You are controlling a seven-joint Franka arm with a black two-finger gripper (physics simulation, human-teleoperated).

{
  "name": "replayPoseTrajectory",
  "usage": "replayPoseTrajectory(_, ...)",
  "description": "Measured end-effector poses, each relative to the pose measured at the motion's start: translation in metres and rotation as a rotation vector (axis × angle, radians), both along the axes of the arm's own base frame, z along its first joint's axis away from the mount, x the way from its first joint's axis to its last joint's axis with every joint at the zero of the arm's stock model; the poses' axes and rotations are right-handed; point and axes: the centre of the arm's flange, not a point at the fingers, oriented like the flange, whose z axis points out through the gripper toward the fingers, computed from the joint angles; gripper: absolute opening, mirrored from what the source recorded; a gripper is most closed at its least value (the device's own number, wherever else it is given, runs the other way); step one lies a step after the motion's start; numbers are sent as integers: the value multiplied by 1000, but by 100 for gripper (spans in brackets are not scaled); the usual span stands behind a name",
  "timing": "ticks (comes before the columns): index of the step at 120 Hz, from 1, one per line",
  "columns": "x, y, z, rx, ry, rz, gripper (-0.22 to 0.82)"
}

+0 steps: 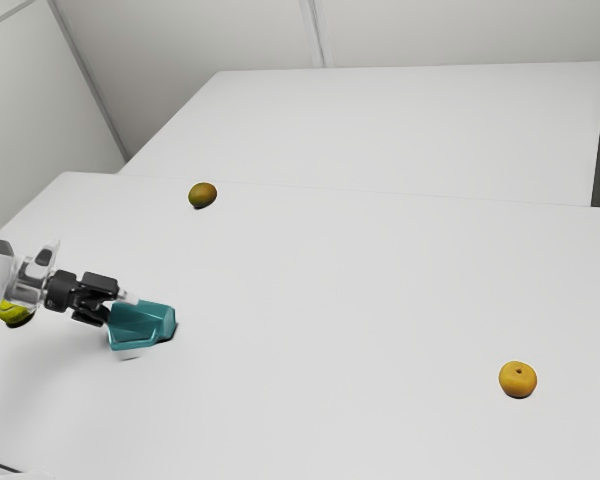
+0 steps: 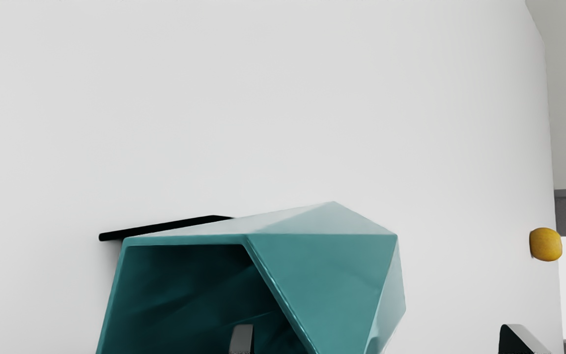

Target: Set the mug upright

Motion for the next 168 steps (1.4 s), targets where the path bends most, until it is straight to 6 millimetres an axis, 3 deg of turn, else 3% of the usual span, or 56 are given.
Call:
replayPoseTrajectory(39, 0, 0, 2, 5, -43, -17, 6)
replayPoseTrajectory(52, 1, 0, 3, 9, -53, -24, -5)
replayPoseTrajectory(84, 11, -13, 27, 43, -104, -67, -15)
replayPoseTrajectory(107, 36, -38, 67, 106, -161, -148, -16)
replayPoseTrajectory(137, 78, -65, 141, 360, -130, -356, -17)
replayPoseTrajectory(168, 98, -106, 166, 559, 4, -470, -17)
